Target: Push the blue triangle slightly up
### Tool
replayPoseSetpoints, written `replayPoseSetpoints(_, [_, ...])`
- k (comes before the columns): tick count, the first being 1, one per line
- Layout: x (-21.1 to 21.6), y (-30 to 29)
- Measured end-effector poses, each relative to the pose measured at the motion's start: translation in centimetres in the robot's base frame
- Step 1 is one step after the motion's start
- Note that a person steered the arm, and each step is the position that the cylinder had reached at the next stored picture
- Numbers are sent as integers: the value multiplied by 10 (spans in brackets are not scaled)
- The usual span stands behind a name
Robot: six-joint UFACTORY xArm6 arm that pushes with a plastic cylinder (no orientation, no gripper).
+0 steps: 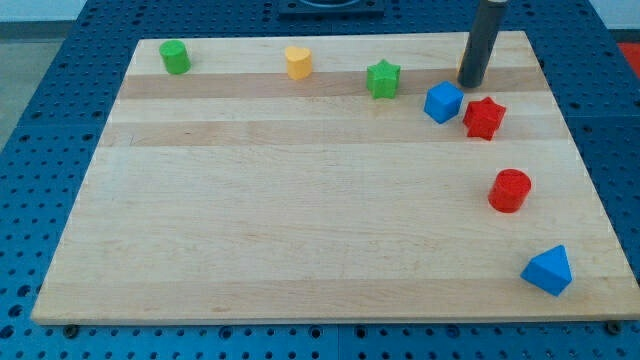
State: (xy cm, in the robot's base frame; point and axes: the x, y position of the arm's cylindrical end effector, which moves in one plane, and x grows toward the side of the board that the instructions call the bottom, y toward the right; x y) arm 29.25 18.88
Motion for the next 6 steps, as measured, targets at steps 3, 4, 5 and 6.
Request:
replayPoseSetpoints(3, [167, 153])
replayPoseSetpoints(4, [268, 117])
replayPoseSetpoints(5, [325, 55])
replayPoseSetpoints(6, [325, 5])
